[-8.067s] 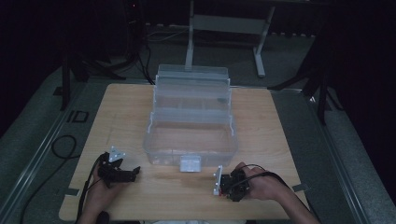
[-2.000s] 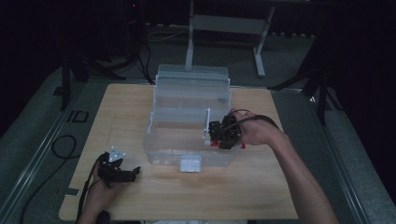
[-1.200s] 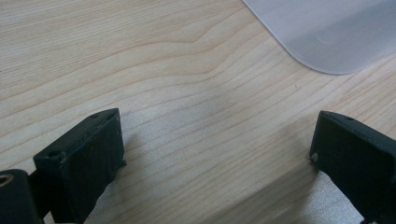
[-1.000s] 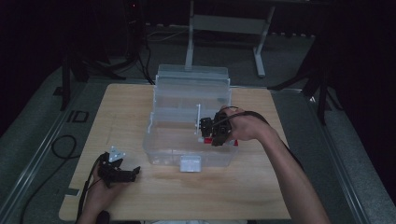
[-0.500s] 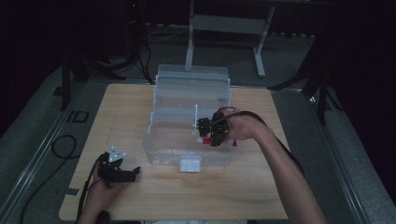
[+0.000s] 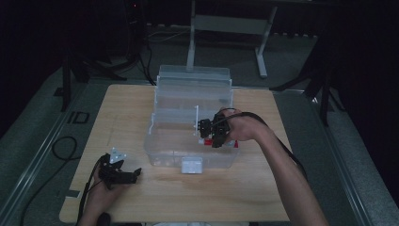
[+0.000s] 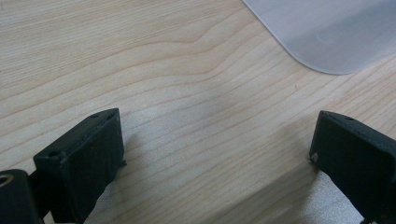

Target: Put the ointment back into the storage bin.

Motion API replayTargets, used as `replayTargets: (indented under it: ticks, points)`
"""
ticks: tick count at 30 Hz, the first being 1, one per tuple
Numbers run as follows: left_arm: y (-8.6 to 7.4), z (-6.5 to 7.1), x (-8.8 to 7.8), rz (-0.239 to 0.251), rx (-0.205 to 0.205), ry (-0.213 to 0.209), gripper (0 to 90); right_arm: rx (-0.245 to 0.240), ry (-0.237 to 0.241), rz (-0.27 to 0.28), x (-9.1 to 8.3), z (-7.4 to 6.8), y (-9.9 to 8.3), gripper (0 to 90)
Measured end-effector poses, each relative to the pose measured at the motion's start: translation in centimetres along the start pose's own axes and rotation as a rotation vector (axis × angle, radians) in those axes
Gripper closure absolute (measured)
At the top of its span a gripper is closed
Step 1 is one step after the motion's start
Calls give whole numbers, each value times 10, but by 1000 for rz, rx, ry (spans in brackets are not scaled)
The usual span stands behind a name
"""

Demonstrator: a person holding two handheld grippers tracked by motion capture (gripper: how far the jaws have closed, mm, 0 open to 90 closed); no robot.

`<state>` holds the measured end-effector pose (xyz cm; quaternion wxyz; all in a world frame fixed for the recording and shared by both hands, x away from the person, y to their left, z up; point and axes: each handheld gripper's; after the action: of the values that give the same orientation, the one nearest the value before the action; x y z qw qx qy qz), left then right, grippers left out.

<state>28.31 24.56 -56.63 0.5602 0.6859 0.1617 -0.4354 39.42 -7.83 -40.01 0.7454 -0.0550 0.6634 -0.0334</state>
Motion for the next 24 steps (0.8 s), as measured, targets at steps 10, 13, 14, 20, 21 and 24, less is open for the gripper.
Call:
replayTargets:
  ticks: [10, 13, 14, 20, 21, 24]
  points:
    - [0, 0, 0, 0, 0, 0, 33, 9, -16, -30, 5, 1, 2, 555]
    - [0, 0, 0, 0, 0, 0, 33, 16, -51, -31, 5, 2, 1, 517]
    - [0, 0, 0, 0, 1, 0, 33, 23, -56, -27, 4, 2, 0, 513]
    - [0, 0, 0, 0, 1, 0, 33, 33, -80, -9, -1, 3, -6, 485]
    - [0, 0, 0, 0, 1, 0, 33, 39, -79, -10, -2, 2, -7, 480]
    - [0, 0, 0, 0, 1, 0, 33, 47, -87, -6, -5, 1, -10, 469]
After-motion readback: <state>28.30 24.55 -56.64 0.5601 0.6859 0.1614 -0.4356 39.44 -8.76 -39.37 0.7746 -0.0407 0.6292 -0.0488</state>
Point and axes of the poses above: each handheld gripper's, and its own axes: x roughly forward along the jaws, y roughly out of its top, z roughly to its right, and after that the axes turned 5 degrees about -z, right-handed
